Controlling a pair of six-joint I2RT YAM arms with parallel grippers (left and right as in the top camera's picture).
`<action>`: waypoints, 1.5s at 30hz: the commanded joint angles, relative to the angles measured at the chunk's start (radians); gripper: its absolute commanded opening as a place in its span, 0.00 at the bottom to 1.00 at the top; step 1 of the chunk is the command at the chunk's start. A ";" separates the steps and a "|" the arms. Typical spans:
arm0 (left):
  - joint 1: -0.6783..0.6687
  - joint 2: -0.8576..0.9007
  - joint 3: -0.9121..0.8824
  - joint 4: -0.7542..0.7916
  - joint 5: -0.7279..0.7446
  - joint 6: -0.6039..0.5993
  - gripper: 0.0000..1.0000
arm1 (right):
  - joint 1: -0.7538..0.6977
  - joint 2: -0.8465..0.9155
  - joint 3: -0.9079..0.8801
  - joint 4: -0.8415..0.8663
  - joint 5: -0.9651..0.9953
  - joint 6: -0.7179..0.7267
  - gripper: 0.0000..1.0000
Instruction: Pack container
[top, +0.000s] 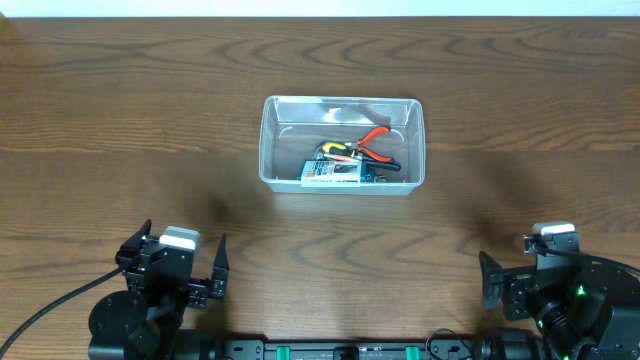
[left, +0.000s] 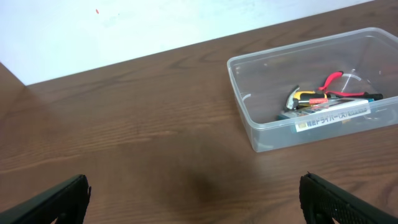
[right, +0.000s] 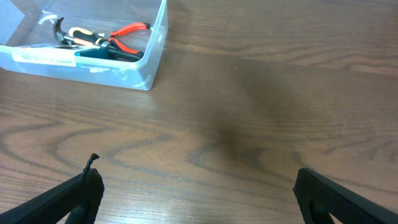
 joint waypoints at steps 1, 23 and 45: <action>-0.004 -0.005 0.002 0.000 0.010 -0.010 0.98 | 0.017 -0.006 -0.004 0.001 0.002 0.012 0.99; -0.004 -0.005 0.002 0.000 0.010 -0.010 0.98 | 0.032 -0.401 -0.322 0.443 -0.033 0.012 0.99; -0.004 -0.005 0.002 0.000 0.010 -0.010 0.98 | 0.089 -0.410 -0.897 1.126 0.103 0.159 0.99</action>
